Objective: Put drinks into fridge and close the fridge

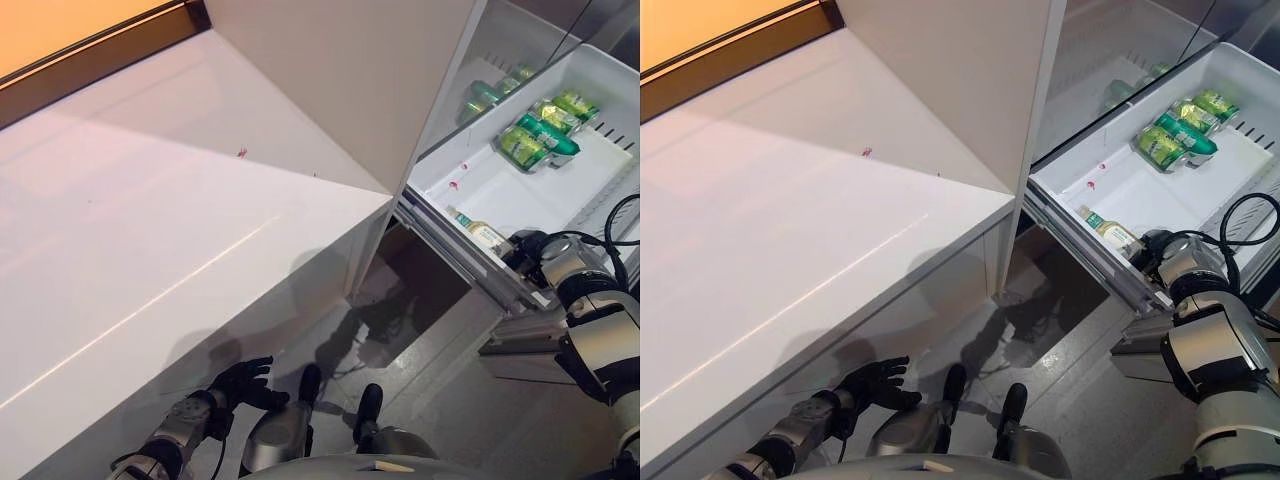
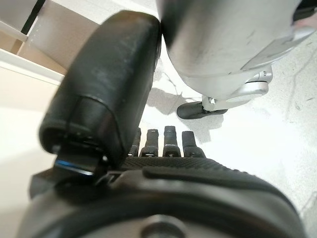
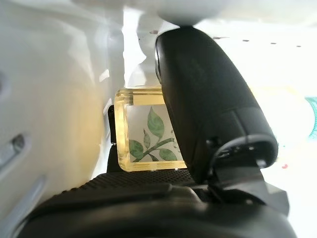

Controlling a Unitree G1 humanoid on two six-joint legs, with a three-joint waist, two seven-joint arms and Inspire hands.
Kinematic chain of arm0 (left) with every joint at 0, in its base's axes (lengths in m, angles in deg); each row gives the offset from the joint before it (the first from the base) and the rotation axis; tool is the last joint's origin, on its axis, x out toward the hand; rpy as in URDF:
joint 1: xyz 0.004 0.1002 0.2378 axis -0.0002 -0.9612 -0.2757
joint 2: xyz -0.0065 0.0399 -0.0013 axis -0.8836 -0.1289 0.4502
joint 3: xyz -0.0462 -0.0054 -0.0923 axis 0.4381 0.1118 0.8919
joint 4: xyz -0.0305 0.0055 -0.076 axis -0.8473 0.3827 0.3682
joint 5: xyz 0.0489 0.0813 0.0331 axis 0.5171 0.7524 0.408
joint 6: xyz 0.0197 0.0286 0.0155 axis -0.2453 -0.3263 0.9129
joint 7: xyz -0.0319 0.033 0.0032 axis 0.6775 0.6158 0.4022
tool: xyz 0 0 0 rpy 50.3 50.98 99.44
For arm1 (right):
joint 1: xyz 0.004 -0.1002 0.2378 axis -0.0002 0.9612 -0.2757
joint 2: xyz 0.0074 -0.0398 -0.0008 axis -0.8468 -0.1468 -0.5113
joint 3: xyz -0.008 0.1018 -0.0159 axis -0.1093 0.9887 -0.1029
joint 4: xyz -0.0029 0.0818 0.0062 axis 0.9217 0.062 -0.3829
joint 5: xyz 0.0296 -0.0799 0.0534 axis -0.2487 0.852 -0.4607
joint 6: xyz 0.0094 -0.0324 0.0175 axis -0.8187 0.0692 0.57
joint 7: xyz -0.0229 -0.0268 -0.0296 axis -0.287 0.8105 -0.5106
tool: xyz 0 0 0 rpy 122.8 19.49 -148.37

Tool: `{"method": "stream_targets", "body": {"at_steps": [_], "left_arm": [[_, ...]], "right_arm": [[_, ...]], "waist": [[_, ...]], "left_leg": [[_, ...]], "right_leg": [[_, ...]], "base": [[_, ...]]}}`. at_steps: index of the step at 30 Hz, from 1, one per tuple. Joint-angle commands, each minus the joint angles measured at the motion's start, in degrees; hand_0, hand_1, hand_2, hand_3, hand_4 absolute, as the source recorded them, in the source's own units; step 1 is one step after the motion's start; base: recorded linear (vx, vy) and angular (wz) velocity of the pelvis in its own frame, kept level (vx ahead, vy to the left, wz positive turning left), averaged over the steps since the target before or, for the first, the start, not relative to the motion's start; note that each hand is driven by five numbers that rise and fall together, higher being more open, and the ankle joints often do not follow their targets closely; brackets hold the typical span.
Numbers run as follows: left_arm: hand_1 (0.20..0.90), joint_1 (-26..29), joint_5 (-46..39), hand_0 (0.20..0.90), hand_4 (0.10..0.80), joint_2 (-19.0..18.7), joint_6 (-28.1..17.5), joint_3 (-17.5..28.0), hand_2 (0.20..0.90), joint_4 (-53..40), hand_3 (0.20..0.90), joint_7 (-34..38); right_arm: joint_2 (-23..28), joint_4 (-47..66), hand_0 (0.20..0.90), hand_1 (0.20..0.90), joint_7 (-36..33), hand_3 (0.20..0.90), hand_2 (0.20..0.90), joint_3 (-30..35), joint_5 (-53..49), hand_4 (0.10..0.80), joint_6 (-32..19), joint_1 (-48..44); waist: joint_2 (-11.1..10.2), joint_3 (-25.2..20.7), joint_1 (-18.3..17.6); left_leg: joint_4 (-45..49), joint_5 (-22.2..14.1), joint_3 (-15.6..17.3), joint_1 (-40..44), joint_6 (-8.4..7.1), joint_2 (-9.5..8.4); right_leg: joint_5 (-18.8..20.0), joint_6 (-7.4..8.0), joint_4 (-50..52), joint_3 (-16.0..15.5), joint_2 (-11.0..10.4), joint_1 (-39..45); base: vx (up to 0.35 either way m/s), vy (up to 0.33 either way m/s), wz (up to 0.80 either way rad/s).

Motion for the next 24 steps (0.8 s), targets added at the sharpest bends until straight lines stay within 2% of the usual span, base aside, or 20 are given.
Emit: {"method": "stream_targets", "body": {"at_steps": [1,3,5,9,13,15,16,17,18,20,22,23,24], "left_arm": [[0.9,0.5,1.7,0.9,0.8,0.1,-0.9,-0.7,0.9,0.1,0.9,-0.1],[0.9,0.5,1.8,0.9,0.8,0.0,-0.7,-0.6,0.9,-1.1,0.9,0.0],[0.9,0.1,1.9,0.9,0.8,0.0,-0.2,0.0,0.9,-2.2,0.9,-0.2],[0.9,-1.3,2.9,0.9,0.8,0.1,0.1,0.9,0.9,-2.1,0.9,-0.2],[0.9,-3.1,3.8,0.9,0.8,-0.1,-0.2,1.8,0.9,-1.2,0.9,0.2],[0.9,-4.4,4.2,0.9,0.8,0.0,-0.5,2.8,0.9,0.0,0.9,0.6],[0.9,-4.8,4.2,0.9,0.8,0.2,-0.8,3.2,0.9,0.7,0.9,0.7],[0.9,-5.2,4.3,0.9,0.8,0.4,-1.1,3.5,0.9,1.3,0.9,0.8],[0.9,-5.4,4.6,0.9,0.8,0.6,-1.3,3.8,0.9,1.8,0.9,0.8],[0.9,-5.6,4.9,0.9,0.8,1.6,-1.9,4.2,0.9,3.1,0.9,0.9],[0.9,-5.4,5.1,0.9,0.8,2.2,-2.0,4.3,0.9,3.7,0.9,1.2],[0.9,-5.3,4.8,0.9,0.8,2.9,-2.2,4.1,0.9,4.3,0.9,1.5],[0.9,-5.2,4.6,0.9,0.8,3.3,-2.2,4.1,0.9,4.5,0.9,1.7]], "right_arm": [[7.4,2.9,0.9,0.9,-2.8,0.9,0.9,-4.9,-2.4,0.8,-2.2,-10.8],[7.6,3.8,0.9,0.9,-2.9,0.9,0.9,-4.1,-6.6,0.8,-1.9,-10.6],[8.3,7.6,0.9,0.9,-3.8,0.9,0.9,-0.8,-16.2,0.8,-1.7,-9.8],[9.9,14.8,0.9,0.9,-6.1,0.9,0.9,4.8,-29.2,0.8,-3.2,-7.7],[13.1,22.3,0.9,0.9,-7.0,0.9,0.9,9.2,-36.9,0.8,-4.9,-4.6],[15.9,28.7,0.9,0.9,-10.3,0.9,0.9,12.4,-43.1,0.8,-8.3,-2.1],[16.6,31.3,0.9,0.9,-13.2,0.9,0.9,14.6,-46.0,0.8,-11.9,-0.8],[16.9,33.9,0.9,0.9,-14.6,0.9,0.9,17.3,-47.6,0.8,-12.0,0.3],[17.0,35.5,0.9,0.9,-18.1,0.9,0.9,19.5,-49.0,0.8,-16.8,1.4],[15.3,41.1,0.9,0.9,-24.4,0.9,0.9,25.9,-49.5,0.8,-21.6,5.1],[13.7,43.9,0.9,0.9,-27.6,0.9,0.9,28.8,-48.6,0.8,-23.2,7.9],[11.6,46.2,0.9,0.9,-31.2,0.9,0.9,31.8,-49.8,0.8,-26.3,11.1],[10.7,46.6,0.9,0.9,-32.1,0.9,0.9,32.8,-50.1,0.8,-27.4,12.1]], "waist": [[-0.7,-2.5,-0.2],[-0.8,-2.5,-0.3],[-1.1,-3.0,-0.7],[-1.8,-4.0,-1.9],[-2.7,-5.3,-2.9],[-3.3,-6.6,-3.9],[-3.5,-7.1,-4.3],[-3.6,-7.6,-4.6],[-3.7,-8.1,-4.9],[-3.6,-9.1,-5.7],[-3.6,-9.7,-6.1],[-3.5,-10.3,-6.6],[-3.4,-10.5,-6.8]], "left_leg": [[0.2,-3.9,5.5,-0.5,-1.03,1.18],[0.2,-4.0,5.6,-0.3,-1.08,1.18],[0.2,-4.1,5.8,0.3,-1.23,1.23],[0.1,-4.4,6.3,1.5,-1.43,1.36],[0.1,-4.9,6.8,2.4,-1.61,1.37],[0.1,-5.3,7.3,3.1,-1.69,1.36],[0.1,-5.5,7.4,3.5,-1.69,1.32],[0.1,-5.7,7.6,4.0,-1.68,1.31],[0.1,-5.9,7.7,4.3,-1.65,1.27],[0.2,-6.5,8.0,4.9,-1.54,1.18],[0.3,-6.8,8.2,5.4,-1.47,1.09],[0.3,-7.2,8.3,5.9,-1.26,0.95],[0.4,-7.4,8.3,6.1,-1.17,0.88]], "right_leg": [[-0.9,3.63,2.7,3.2,-0.6,-1.8],[-0.9,3.68,2.8,3.1,-0.6,-1.7],[-0.9,3.68,2.9,3.2,-0.6,-1.2],[-1.2,3.62,3.1,3.5,-0.3,-0.4],[-1.5,3.64,3.2,3.5,-0.2,0.2],[-1.8,3.6,3.3,3.7,-0.2,0.8],[-1.9,3.6,3.3,3.8,-0.1,1.1],[-2.1,3.64,3.5,3.9,-0.1,1.4],[-2.3,3.65,3.5,4.1,-0.1,1.6],[-2.5,3.78,3.4,4.5,-0.1,2.1],[-2.6,3.84,3.2,4.8,-0.1,2.5],[-2.7,3.89,3.0,5.3,-0.2,3.0],[-2.8,3.92,3.0,5.5,-0.2,3.1]], "base": [[-0.017,0.006,-0.05],[0.0,0.0,0.0],[0.018,0.012,-0.02],[0.045,0.014,-0.03],[0.027,0.007,0.0],[0.046,0.019,-0.01],[0.046,0.019,-0.13],[0.05,0.024,-0.18],[0.045,0.027,-0.16],[0.027,0.029,-0.08],[0.015,0.028,-0.12],[0.021,0.031,-0.16],[0.025,0.029,-0.19]]}}
